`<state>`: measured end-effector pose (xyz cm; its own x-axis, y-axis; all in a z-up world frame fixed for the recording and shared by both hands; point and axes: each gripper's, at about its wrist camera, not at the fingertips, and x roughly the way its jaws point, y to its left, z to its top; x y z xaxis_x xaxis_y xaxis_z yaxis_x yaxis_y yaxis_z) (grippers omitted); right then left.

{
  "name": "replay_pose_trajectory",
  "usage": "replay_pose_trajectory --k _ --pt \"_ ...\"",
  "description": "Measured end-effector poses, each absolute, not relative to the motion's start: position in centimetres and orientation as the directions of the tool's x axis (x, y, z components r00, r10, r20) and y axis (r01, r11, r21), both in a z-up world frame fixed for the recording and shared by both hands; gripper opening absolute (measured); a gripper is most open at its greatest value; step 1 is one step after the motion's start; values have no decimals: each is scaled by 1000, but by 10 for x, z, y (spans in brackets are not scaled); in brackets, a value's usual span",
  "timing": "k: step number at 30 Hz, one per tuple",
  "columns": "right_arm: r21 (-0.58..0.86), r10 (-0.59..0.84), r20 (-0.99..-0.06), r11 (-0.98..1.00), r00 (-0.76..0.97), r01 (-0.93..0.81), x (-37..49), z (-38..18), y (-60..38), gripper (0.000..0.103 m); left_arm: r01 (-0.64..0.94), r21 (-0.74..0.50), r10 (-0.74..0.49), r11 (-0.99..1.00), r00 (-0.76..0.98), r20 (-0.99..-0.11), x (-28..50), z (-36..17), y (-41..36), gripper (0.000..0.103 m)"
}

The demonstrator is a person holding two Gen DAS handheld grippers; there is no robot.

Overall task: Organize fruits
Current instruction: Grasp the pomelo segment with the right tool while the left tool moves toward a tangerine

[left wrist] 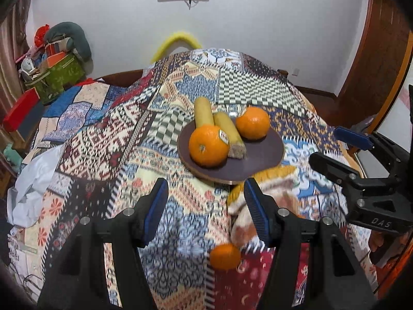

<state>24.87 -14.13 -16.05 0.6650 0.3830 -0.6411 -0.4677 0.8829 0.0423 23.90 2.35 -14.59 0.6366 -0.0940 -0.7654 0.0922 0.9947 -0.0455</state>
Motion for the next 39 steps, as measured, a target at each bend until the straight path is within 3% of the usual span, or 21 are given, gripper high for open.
replay_pose_trajectory --k 15,20,25,30,34,39 --pt "184 443 -728 861 523 -474 235 -213 -141 77 63 -41 -68 997 510 -857 231 -209 26 60" --pt "230 474 -744 844 471 -485 240 -226 -137 54 60 -47 -71 997 496 -866 237 -217 27 60" --pt "292 518 -748 818 415 -495 244 -236 -132 48 62 -44 -69 997 488 -870 240 -224 25 60" --pt "296 530 -741 809 412 -507 241 -233 -130 37 63 -44 -69 997 483 -873 242 -223 24 60" --pt "284 535 -724 806 435 -519 236 -221 -131 26 103 -97 -135 990 486 -864 240 -218 17 60" --pt "257 540 -707 798 457 -545 232 -208 -125 26 123 -74 -127 990 507 -852 237 -213 6 60"
